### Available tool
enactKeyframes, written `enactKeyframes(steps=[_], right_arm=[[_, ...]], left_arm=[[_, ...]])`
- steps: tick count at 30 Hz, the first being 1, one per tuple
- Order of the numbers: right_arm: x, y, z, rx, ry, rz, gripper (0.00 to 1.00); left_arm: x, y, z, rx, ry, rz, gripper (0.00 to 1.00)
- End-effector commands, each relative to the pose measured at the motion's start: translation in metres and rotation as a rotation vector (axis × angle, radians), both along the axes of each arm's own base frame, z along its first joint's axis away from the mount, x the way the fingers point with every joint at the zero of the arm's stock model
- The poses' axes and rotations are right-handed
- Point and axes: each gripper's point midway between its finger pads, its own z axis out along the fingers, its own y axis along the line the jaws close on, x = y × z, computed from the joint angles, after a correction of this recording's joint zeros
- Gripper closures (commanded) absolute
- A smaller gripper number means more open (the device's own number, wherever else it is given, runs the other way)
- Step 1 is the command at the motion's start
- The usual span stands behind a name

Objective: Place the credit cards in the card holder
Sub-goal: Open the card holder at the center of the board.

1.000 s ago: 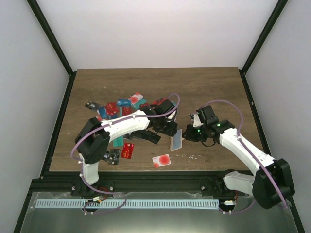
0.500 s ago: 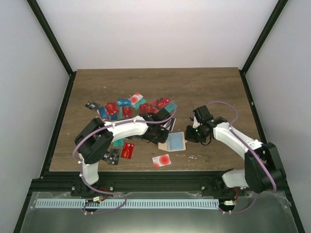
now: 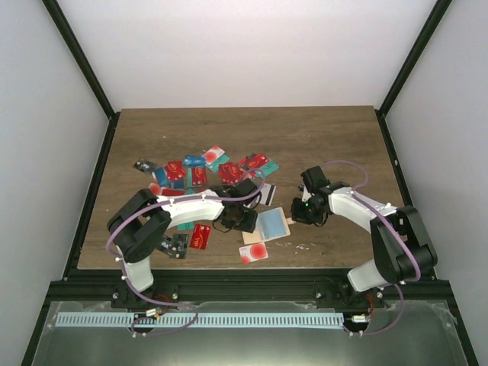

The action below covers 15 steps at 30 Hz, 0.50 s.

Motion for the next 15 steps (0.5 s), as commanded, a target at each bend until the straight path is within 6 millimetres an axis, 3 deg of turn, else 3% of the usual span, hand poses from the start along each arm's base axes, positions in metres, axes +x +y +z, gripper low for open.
enactKeyframes(steps=[1,8,15], right_arm=[[0.009,0.002,0.011,0.014,-0.03,0.008,0.9],[0.002,0.007,0.037,0.074,-0.048,0.004,0.65],[-0.027,0.017,0.059,0.215,-0.014,-0.056,0.39]], left_arm=[[-0.001,0.002,0.009,-0.032,-0.005,0.039,0.45],[-0.003,0.004,0.026,-0.077,-0.028,0.052,0.38],[-0.011,0.004,0.029,-0.098,-0.028,0.026,0.36]])
